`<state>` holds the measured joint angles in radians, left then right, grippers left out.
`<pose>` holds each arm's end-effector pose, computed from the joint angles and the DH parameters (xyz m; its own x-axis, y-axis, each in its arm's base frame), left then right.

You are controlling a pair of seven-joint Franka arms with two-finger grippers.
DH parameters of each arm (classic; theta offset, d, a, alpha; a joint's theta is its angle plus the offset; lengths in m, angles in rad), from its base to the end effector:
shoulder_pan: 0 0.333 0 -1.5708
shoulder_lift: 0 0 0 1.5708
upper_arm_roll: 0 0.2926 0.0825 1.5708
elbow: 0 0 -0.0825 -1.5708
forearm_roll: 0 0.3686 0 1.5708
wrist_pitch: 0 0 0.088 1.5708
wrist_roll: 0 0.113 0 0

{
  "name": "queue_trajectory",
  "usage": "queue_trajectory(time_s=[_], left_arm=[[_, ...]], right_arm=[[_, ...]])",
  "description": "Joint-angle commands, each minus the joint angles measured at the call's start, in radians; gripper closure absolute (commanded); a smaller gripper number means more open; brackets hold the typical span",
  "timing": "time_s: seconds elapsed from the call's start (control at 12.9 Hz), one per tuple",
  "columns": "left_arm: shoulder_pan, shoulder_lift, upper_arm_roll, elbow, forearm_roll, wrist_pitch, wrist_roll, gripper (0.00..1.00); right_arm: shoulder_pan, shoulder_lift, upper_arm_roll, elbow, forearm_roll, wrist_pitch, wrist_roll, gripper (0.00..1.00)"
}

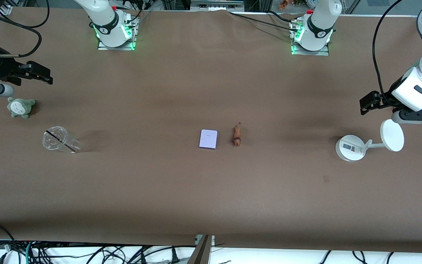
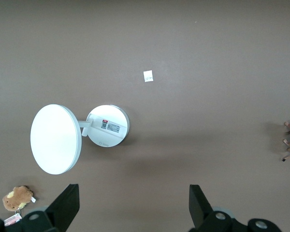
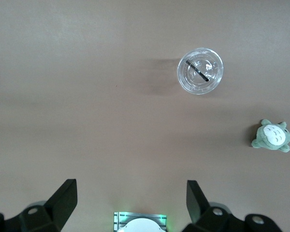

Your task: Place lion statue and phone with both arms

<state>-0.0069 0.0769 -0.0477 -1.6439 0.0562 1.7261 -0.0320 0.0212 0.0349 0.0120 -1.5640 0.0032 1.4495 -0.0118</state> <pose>0.5696 -0.0248 0.5325 0.9995 -0.0312 0.0068 -0.0308 -0.9982 -0.0517 0.5333 0.0180 0.5698 0.9878 0.0451 -0.1488 0.0448 -0.9990 -0.0054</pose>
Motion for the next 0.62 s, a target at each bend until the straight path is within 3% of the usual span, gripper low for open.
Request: queue_trajectory(time_s=[0.0, 0.54], left_arm=[[0.001, 0.004, -0.001, 0.013, -0.019, -0.011, 0.004, 0.0], [0.001, 0.004, -0.001, 0.012, -0.022, -0.013, 0.004, 0.0]], right_arm=[[-0.007, 0.011, 0.005, 0.024, 0.011, -0.006, -0.008, 0.0], [-0.01, 0.051, 0.003, 0.022, 0.032, -0.005, -0.01, 0.0]])
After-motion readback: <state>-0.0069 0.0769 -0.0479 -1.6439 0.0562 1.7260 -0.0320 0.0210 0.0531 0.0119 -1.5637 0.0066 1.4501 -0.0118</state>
